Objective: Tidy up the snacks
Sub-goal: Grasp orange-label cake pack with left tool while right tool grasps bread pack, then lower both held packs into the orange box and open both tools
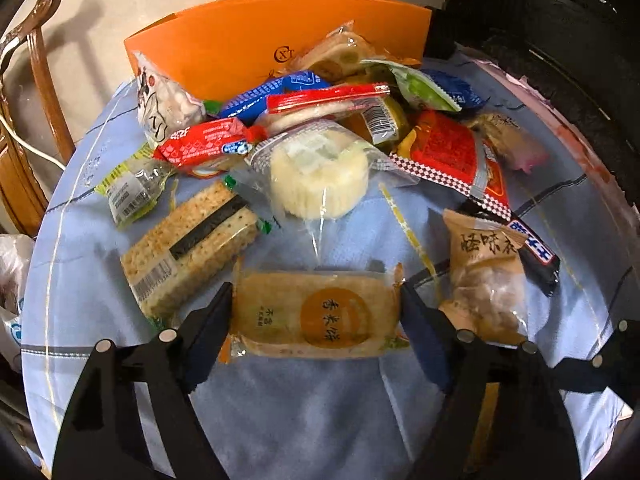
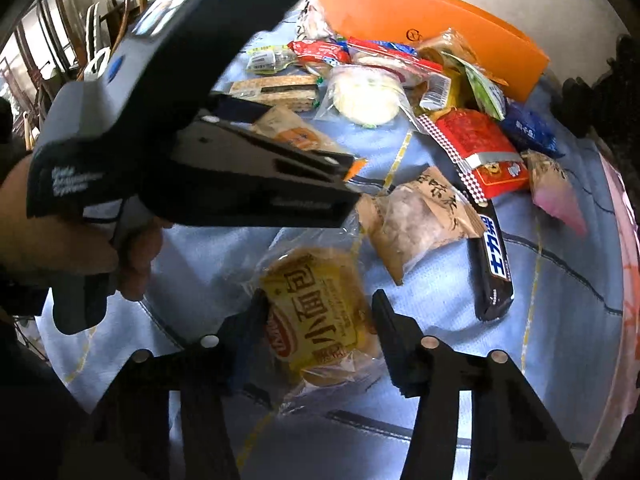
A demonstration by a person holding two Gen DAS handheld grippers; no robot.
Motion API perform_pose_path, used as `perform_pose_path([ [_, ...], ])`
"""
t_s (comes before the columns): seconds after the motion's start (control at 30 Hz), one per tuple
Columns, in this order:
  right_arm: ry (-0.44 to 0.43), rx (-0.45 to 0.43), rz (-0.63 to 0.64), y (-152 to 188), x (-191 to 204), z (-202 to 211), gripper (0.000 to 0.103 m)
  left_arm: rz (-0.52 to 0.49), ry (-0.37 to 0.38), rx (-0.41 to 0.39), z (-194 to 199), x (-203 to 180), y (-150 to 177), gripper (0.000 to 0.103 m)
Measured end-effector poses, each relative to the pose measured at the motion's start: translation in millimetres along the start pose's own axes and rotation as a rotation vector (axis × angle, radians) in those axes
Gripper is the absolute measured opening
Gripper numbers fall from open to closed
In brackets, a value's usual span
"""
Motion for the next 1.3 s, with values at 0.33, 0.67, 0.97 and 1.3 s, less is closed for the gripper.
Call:
perform_pose_path([
  [0.33, -0.053, -0.074, -0.082, -1, -13, 32, 0.051, 0.061, 0.042, -0.033, 27, 16, 7, 0.077],
  [0.67, -0.041, -0.234, -0.114, -54, -45, 94, 0.051, 0.14, 0.049, -0.184, 94, 41, -49, 0.078],
  [0.97, 0.032, -0.396, -0.119, -158, -112, 171, 0.051, 0.213, 0.026, -0.352, 159, 84, -179, 0.078],
  [1.3, 0.1, -0.498, -0.13, -301, -185, 218, 0.051, 0.168, -0.109, -0.453, 180, 104, -301, 0.078],
])
Point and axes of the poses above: each gripper's, at about its wrist camera, not at the fingertips, and z roughly against the way its jaws point, x to its left, y to its underside, the point moved 8 cm from there along -z, roughly the way its jaws point, and after that the axes turned 5 degrees about x, right-handed, at the moved point
